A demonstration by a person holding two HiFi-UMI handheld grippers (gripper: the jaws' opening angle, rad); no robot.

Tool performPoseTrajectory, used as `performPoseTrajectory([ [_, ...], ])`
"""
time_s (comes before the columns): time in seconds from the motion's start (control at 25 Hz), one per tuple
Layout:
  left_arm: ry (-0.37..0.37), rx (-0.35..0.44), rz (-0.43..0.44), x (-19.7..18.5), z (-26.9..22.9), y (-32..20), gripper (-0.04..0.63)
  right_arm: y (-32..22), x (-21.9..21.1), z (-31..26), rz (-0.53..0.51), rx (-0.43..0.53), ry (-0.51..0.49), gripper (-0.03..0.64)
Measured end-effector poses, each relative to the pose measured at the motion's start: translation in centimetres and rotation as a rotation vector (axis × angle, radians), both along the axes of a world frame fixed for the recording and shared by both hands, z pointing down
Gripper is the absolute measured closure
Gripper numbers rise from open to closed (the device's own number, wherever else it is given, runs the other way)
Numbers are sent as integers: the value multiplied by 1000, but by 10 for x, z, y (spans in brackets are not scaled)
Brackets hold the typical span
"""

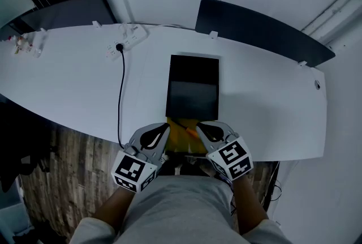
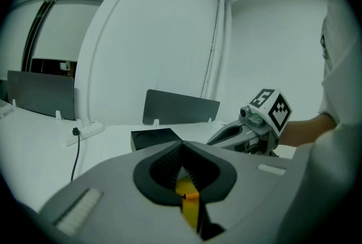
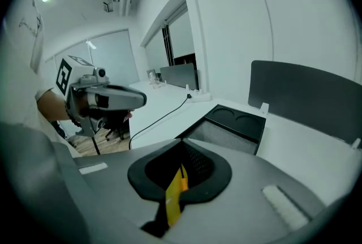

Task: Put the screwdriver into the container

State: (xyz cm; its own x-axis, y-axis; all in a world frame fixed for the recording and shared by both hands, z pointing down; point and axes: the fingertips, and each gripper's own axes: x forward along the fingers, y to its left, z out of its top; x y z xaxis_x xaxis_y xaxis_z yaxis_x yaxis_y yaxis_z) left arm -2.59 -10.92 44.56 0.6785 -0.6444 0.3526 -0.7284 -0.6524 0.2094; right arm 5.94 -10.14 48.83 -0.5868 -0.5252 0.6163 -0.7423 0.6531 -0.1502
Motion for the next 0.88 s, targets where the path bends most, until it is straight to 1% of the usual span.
performPoseTrajectory([
  [0.16,-1,6,-10,0,-5,1,595,2,0,-18,33,30,-71,602],
  [0.36,-2,1,-25,1,-7,2,595,6,-4,-25,35,38,-106,602],
  [0.88,0,-4,-53,2,-8,8,595,15,-14,-23,-24,34,-96,603],
])
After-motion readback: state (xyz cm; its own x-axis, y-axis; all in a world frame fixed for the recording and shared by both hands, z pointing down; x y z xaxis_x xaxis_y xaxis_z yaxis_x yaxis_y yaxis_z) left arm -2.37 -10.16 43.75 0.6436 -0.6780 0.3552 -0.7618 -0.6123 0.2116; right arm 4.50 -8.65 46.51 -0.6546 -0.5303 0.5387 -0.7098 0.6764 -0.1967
